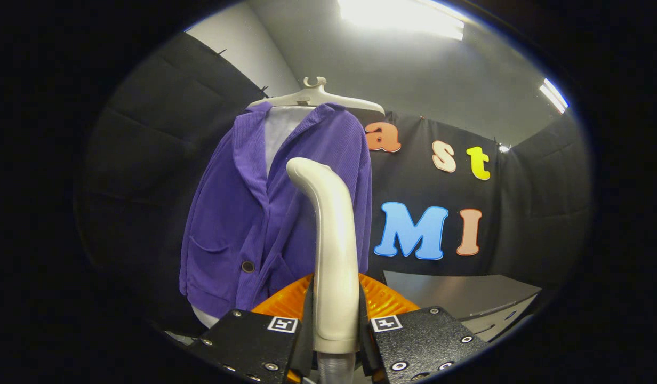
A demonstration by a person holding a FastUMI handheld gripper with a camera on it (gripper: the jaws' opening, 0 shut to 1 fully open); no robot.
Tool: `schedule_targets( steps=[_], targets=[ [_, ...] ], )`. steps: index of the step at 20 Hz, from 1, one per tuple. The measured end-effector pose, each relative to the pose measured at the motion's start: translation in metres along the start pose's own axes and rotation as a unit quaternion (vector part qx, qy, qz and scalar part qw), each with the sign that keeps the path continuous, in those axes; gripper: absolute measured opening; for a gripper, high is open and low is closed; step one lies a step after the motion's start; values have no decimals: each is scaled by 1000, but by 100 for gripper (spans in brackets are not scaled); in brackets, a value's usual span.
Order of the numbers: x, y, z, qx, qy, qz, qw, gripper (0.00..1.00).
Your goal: Iron the clothes twice with a garment steamer, once on the left side and once on the right side.
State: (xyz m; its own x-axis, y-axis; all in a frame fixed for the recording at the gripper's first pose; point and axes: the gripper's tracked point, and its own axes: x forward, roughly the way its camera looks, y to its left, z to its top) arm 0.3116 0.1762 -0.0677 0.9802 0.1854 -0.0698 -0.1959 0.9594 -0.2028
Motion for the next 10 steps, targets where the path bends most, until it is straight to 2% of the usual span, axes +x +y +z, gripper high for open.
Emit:
schedule_targets(
  steps=[10],
  targets=[
    [-43,45,-114,-30,77,14,997,35]
  ],
)
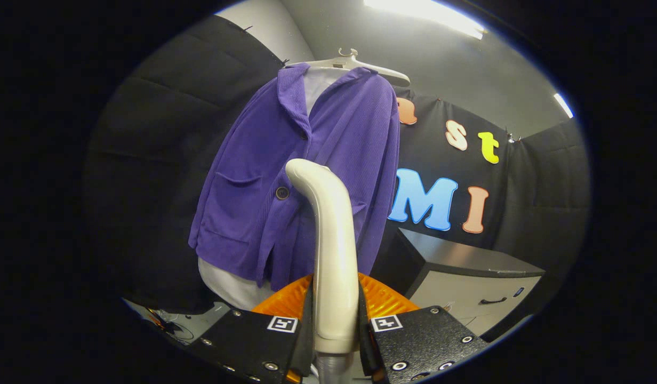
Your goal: Iron the clothes twice with a garment steamer, once on the left side and once on the right side.
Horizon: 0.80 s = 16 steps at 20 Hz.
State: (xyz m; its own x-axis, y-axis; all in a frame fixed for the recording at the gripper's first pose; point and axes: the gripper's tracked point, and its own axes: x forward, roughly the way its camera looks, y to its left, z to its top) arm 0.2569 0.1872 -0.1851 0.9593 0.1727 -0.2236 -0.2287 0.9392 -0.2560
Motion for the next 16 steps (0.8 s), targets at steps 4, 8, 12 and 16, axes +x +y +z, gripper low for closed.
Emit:
schedule_targets(
  steps=[4,8,12,16],
  targets=[
    [-17,14,-56,-2,40,5,999,35],
    [-37,27,-114,-7,90,17,996,35],
    [-58,39,-143,-1,115,31,993,36],
    [-74,29,-89,32,62,26,997,36]
  ],
)
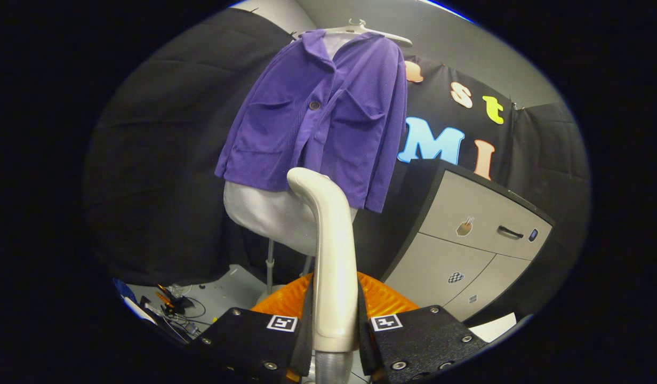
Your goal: Iron the clothes twice with a garment steamer, once on the left side and once on the right side.
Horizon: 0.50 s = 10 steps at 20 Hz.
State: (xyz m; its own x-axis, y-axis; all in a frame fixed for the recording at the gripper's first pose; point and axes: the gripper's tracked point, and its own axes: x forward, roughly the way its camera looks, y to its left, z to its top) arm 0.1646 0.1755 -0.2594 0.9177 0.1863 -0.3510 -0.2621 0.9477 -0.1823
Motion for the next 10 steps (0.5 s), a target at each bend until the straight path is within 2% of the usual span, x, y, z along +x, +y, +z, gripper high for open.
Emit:
schedule_targets(
  steps=[5,10],
  targets=[
    [-23,-20,130,24,-104,-6,994,35],
    [-35,-15,249,27,-184,1,983,35]
  ],
)
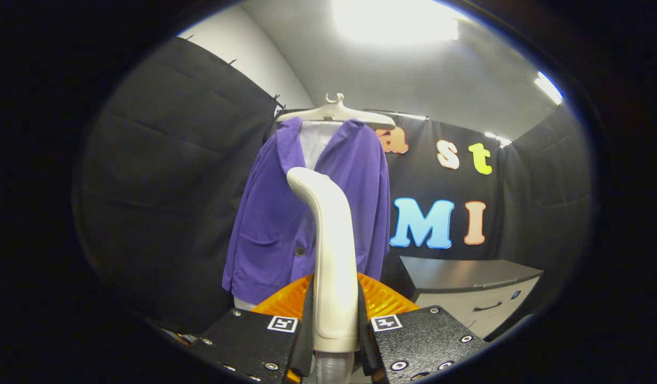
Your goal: Iron the clothes twice with a garment steamer, once on the left side and once on the right side.
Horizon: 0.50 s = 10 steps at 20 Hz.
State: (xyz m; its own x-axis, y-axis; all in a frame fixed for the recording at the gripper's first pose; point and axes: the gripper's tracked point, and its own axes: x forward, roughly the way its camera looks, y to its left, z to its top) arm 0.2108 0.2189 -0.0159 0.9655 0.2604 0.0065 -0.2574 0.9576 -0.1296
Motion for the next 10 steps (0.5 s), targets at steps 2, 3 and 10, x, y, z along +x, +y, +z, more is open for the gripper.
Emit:
schedule_targets(
  steps=[2,3,10],
  targets=[
    [21,8,35,-2,-22,6,1000,35],
    [33,13,48,-5,-28,10,1000,36],
    [112,63,87,-24,-33,11,999,36]
  ],
)
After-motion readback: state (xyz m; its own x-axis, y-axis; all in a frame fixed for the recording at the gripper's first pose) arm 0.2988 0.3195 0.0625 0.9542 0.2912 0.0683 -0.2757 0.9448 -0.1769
